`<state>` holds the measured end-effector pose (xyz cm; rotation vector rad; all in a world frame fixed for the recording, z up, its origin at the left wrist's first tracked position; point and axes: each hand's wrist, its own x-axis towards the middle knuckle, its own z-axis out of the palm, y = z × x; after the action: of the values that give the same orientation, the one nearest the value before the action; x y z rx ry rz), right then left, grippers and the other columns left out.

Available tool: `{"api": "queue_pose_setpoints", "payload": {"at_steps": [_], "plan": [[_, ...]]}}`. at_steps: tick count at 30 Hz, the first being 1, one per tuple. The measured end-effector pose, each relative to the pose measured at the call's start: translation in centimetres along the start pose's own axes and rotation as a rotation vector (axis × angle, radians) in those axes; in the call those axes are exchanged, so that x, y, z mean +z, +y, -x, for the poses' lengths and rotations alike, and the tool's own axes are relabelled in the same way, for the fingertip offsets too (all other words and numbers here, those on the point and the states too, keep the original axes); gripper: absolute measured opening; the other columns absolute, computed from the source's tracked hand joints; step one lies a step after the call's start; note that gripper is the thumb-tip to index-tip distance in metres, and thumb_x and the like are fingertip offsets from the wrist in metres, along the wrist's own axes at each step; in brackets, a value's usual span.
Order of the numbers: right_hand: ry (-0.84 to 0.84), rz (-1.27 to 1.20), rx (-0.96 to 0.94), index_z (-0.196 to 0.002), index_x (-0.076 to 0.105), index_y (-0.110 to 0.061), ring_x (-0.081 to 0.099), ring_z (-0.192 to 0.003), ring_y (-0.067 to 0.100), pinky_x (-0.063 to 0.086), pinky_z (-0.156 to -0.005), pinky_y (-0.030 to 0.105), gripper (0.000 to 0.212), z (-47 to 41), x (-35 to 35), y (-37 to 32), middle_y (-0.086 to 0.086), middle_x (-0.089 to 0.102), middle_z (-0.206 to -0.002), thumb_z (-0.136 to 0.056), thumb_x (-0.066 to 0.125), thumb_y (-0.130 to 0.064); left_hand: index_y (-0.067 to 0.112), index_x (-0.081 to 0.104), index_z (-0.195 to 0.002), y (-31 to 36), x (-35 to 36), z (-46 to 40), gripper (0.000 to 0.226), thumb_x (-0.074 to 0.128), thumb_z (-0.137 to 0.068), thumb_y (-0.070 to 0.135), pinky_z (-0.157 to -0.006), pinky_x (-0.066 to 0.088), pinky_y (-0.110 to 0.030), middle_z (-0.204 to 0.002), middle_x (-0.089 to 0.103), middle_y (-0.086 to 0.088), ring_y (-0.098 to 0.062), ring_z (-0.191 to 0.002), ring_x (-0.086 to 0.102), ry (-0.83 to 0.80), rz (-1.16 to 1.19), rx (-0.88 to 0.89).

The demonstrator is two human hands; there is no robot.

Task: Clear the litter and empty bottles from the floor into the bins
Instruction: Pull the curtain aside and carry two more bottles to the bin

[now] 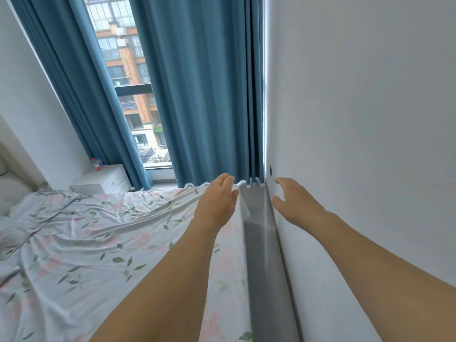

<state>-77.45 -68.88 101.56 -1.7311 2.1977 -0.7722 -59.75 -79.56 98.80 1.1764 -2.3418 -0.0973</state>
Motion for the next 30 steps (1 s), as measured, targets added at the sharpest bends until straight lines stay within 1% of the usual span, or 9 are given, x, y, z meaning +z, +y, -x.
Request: {"api": "queue_pose_setpoints", "payload": {"at_steps": [3,7,11,14,18,22,24,27,30], "plan": [[0.023,0.001,-0.007,-0.145,0.032,-0.013,0.034,-0.136,0.019,0.030,-0.108,0.030,0.050,-1.8,-1.0,1.8,0.002,0.033,-0.150,-0.098,0.044,-0.024,0.012,0.042,-0.141,1.0,0.9,-2.6,0.041,0.042,-0.103,0.029,-0.101,0.038,-0.033,-0.148,0.040,0.002,-0.021,-0.133,0.040,0.006,0.001,0.013],[0.022,-0.005,-0.005,-0.148,0.028,-0.014,0.032,-0.138,0.018,0.030,-0.109,0.032,0.053,-4.9,-2.1,3.4,0.000,0.030,-0.153,-0.099,0.043,-0.025,0.011,0.044,-0.137,0.9,2.2,-5.6,0.039,0.042,-0.103,0.029,-0.098,0.042,-0.035,-0.145,0.042,0.002,-0.021,-0.130,0.043,0.006,-0.013,0.006],[0.019,0.010,-0.026,-0.142,0.037,-0.012,0.040,-0.130,0.021,0.034,-0.102,0.029,0.045,-8.8,-2.7,4.7,0.004,0.039,-0.145,-0.099,0.044,-0.023,0.010,0.043,-0.139,0.5,3.8,-9.7,0.040,0.042,-0.103,0.028,-0.099,0.043,-0.037,-0.148,0.040,0.002,-0.021,-0.133,0.040,0.031,-0.012,-0.015],[0.018,0.012,-0.015,-0.137,0.040,-0.008,0.044,-0.126,0.024,0.037,-0.100,0.031,0.042,-12.8,-2.8,6.3,0.006,0.042,-0.142,-0.098,0.044,-0.023,0.009,0.043,-0.139,0.5,5.9,-13.7,0.040,0.043,-0.103,0.027,-0.100,0.040,-0.034,-0.147,0.040,0.001,-0.021,-0.132,0.041,0.046,0.002,-0.008],[-0.001,0.031,0.011,-0.145,0.032,-0.011,0.039,-0.132,0.021,0.034,-0.104,0.029,0.049,-19.5,-2.8,9.0,0.004,0.036,-0.148,-0.099,0.043,-0.023,0.009,0.043,-0.140,0.0,10.3,-20.1,0.041,0.043,-0.103,0.027,-0.099,0.039,-0.033,-0.146,0.041,0.001,-0.020,-0.131,0.042,-0.003,0.015,0.027],[0.013,0.053,0.034,-0.144,0.033,-0.012,0.041,-0.131,0.022,0.034,-0.104,0.030,0.048,-27.3,-2.7,11.6,0.005,0.036,-0.148,-0.098,0.044,-0.023,0.007,0.046,-0.135,-0.9,15.0,-27.7,0.036,0.043,-0.103,0.024,-0.092,0.039,-0.029,-0.140,0.045,-0.001,-0.021,-0.124,0.045,-0.034,0.040,0.059],[0.016,0.061,0.037,-0.147,0.030,-0.013,0.038,-0.134,0.020,0.032,-0.106,0.030,0.051,-31.5,-3.1,12.6,0.003,0.033,-0.151,-0.099,0.043,-0.023,0.008,0.046,-0.135,-1.8,16.9,-31.4,0.036,0.042,-0.103,0.025,-0.091,0.040,-0.031,-0.141,0.044,0.000,-0.022,-0.124,0.045,-0.054,0.048,0.051],[0.001,0.067,0.070,-0.149,0.026,-0.015,0.033,-0.138,0.019,0.030,-0.110,0.032,0.054,-37.2,-4.3,13.9,0.001,0.026,-0.155,-0.099,0.042,-0.025,0.008,0.046,-0.135,-3.5,18.7,-36.7,0.036,0.042,-0.103,0.025,-0.093,0.040,-0.033,-0.142,0.044,0.000,-0.022,-0.125,0.044,-0.076,0.049,0.036],[0.019,0.083,0.071,-0.150,0.025,-0.015,0.033,-0.138,0.019,0.030,-0.110,0.032,0.054,-42.1,-5.5,14.6,0.000,0.024,-0.156,-0.099,0.041,-0.025,0.010,0.043,-0.138,-4.7,19.2,-42.2,0.038,0.041,-0.103,0.025,-0.092,0.041,-0.032,-0.145,0.041,0.002,-0.019,-0.126,0.043,-0.036,0.045,0.027]]}}
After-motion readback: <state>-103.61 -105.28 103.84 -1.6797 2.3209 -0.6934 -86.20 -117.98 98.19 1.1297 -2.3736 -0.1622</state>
